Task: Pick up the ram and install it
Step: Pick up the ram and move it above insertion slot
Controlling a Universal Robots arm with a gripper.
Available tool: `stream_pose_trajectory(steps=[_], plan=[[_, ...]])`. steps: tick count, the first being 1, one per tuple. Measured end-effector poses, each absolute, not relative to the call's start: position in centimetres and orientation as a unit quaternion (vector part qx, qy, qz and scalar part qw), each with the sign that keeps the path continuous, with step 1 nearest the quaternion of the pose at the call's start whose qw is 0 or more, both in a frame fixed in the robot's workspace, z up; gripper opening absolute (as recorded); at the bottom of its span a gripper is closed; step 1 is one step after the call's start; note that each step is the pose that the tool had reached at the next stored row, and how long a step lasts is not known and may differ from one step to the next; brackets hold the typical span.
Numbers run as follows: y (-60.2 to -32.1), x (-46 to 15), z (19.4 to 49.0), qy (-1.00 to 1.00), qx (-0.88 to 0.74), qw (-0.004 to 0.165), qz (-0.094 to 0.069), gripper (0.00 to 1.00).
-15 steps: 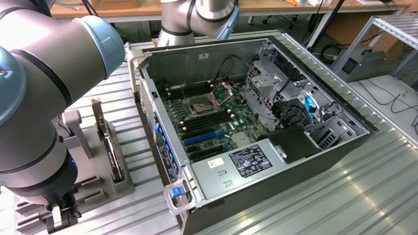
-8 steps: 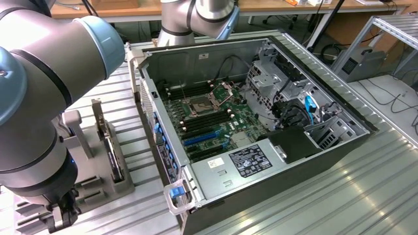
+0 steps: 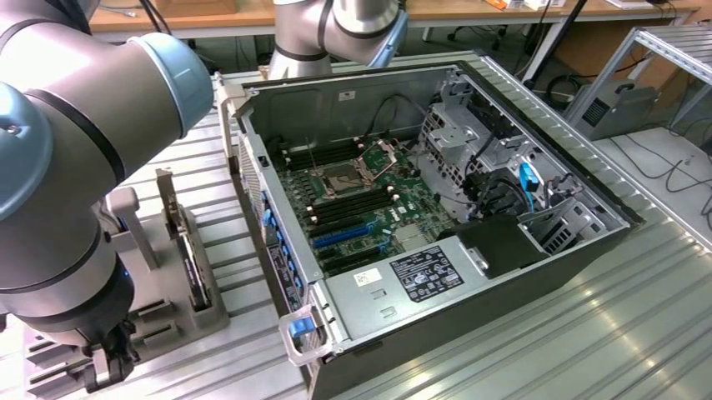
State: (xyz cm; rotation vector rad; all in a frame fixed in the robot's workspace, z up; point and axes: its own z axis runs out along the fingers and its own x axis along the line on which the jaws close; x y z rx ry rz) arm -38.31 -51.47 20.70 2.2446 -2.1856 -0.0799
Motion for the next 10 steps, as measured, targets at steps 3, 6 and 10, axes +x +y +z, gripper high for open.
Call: stream_pose_trajectory(steps=[3, 6, 10], plan=[[-51.34, -38.37, 20.67, -0.697, 0.716, 0.004, -0.026, 0.39], [-51.33, -38.42, 20.66, -0.697, 0.716, 0.004, -0.026, 0.39], [-51.34, -38.60, 20.62, -0.697, 0.716, 0.004, -0.025, 0.38]])
